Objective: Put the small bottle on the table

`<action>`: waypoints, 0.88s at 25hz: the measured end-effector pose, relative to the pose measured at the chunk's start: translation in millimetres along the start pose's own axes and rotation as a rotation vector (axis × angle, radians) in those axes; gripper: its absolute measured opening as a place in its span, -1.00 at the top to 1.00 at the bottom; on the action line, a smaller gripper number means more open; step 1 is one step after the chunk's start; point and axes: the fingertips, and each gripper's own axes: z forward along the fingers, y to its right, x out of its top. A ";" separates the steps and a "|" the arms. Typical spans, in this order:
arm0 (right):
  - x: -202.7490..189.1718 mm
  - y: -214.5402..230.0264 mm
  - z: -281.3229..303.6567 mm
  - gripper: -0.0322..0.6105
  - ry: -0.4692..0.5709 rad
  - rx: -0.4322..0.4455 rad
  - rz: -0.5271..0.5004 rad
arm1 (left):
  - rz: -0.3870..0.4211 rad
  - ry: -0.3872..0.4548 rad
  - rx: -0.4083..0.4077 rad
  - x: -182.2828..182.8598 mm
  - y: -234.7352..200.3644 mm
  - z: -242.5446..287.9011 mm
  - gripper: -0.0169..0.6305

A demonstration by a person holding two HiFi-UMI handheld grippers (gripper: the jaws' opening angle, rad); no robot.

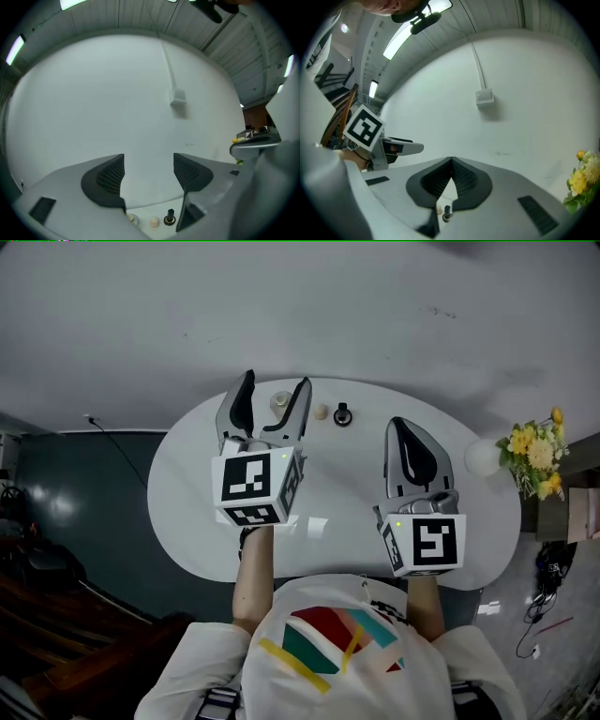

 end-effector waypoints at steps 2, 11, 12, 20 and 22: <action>16.9 -3.8 -2.6 0.87 0.041 0.004 -0.009 | 0.023 0.072 -0.014 28.6 10.8 -23.3 -0.10; 48.0 -20.1 -16.6 0.87 0.134 0.040 -0.013 | 0.117 0.247 0.042 79.2 45.3 -107.9 0.89; 48.3 -21.5 -17.2 0.87 0.134 0.043 -0.019 | 0.134 0.245 0.046 78.8 46.4 -111.2 0.89; 45.5 -36.9 -17.6 0.87 0.115 0.065 -0.062 | 0.119 0.209 0.062 67.6 32.7 -113.9 0.89; 44.2 -39.3 -17.7 0.87 0.110 0.067 -0.071 | 0.115 0.202 0.064 64.2 30.5 -114.3 0.89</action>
